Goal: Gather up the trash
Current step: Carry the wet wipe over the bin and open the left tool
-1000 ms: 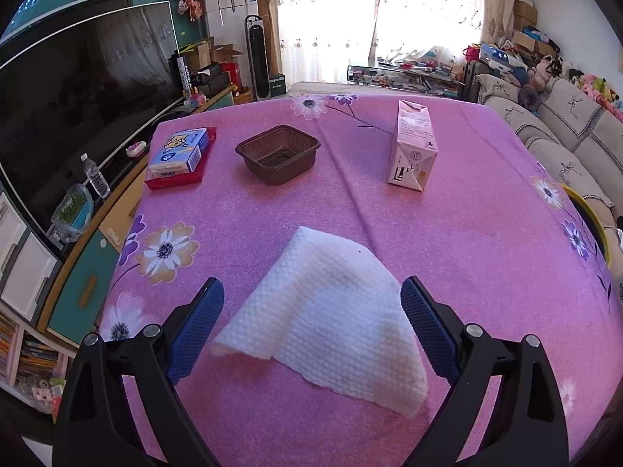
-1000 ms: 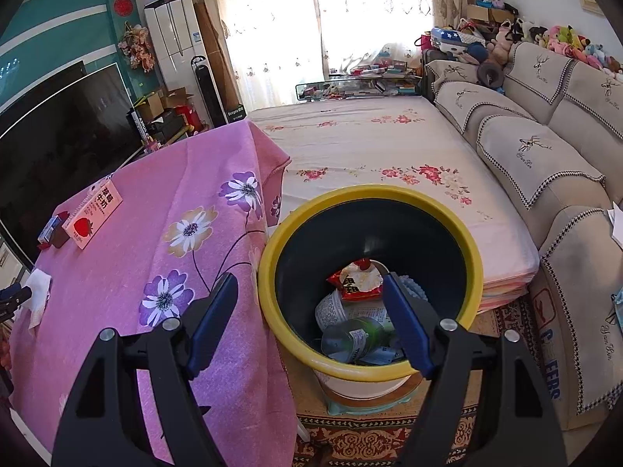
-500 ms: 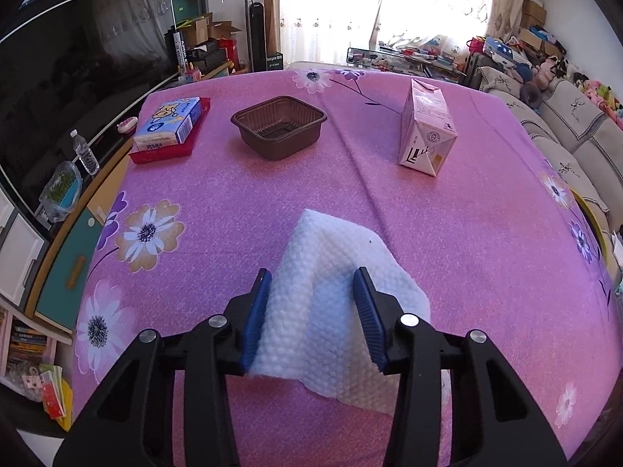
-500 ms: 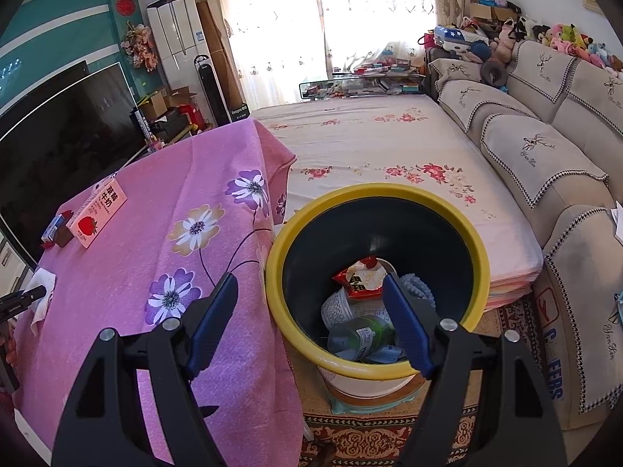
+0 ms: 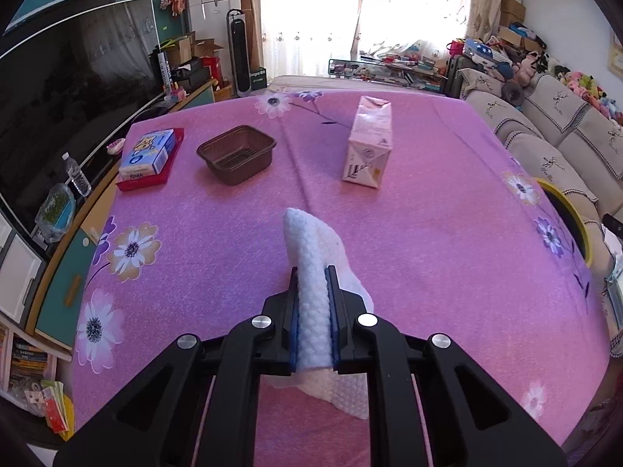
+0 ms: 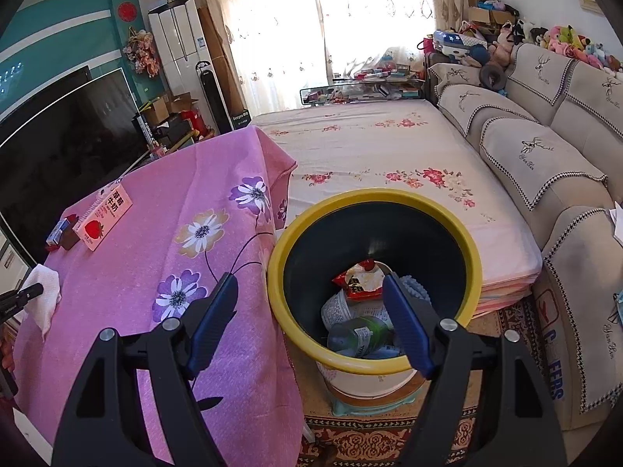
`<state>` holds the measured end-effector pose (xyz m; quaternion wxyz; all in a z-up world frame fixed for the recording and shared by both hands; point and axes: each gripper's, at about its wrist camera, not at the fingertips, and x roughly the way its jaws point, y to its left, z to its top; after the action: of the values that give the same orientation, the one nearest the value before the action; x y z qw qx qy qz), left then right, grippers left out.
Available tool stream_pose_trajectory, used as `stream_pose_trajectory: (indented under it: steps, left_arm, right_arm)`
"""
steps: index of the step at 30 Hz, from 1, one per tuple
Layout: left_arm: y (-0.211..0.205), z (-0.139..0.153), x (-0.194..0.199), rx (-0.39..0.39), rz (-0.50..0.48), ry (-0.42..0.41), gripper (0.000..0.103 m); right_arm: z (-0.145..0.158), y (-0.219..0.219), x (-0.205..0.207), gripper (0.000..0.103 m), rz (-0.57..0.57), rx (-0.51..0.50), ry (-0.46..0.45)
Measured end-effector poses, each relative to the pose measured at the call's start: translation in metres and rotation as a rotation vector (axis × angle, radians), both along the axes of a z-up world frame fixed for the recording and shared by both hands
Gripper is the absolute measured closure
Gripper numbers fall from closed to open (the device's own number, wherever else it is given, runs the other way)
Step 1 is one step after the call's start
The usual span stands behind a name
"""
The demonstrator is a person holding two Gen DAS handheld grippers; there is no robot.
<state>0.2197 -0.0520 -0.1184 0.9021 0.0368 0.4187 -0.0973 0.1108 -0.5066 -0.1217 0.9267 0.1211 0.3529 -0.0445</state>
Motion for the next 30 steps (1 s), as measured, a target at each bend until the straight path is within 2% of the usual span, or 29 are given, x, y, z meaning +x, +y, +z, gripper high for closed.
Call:
stream_pose_trajectory:
  steps: [8, 14, 20, 30]
  left_arm:
    - [-0.083, 0.044, -0.028, -0.032, -0.182, -0.057, 0.091]
    - [-0.155, 0.063, -0.030, -0.049, -0.330, -0.088, 0.091]
    - [-0.234, 0.064, -0.018, -0.065, -0.461, -0.074, 0.091]
    - [-0.375, 0.049, 0.016, -0.065, -0.616, -0.054, 0.091]
  right_arm:
    - [0.003, -0.009, -0.011, 0.031, -0.020, -0.007, -0.017]
    - [0.006, -0.028, -0.027, 0.031, -0.070, -0.016, -0.031]
    - [0.007, -0.052, -0.046, 0.030, -0.125, -0.033, -0.031]
    - [-0.002, -0.085, -0.062, 0.029, -0.191, -0.016, -0.019]
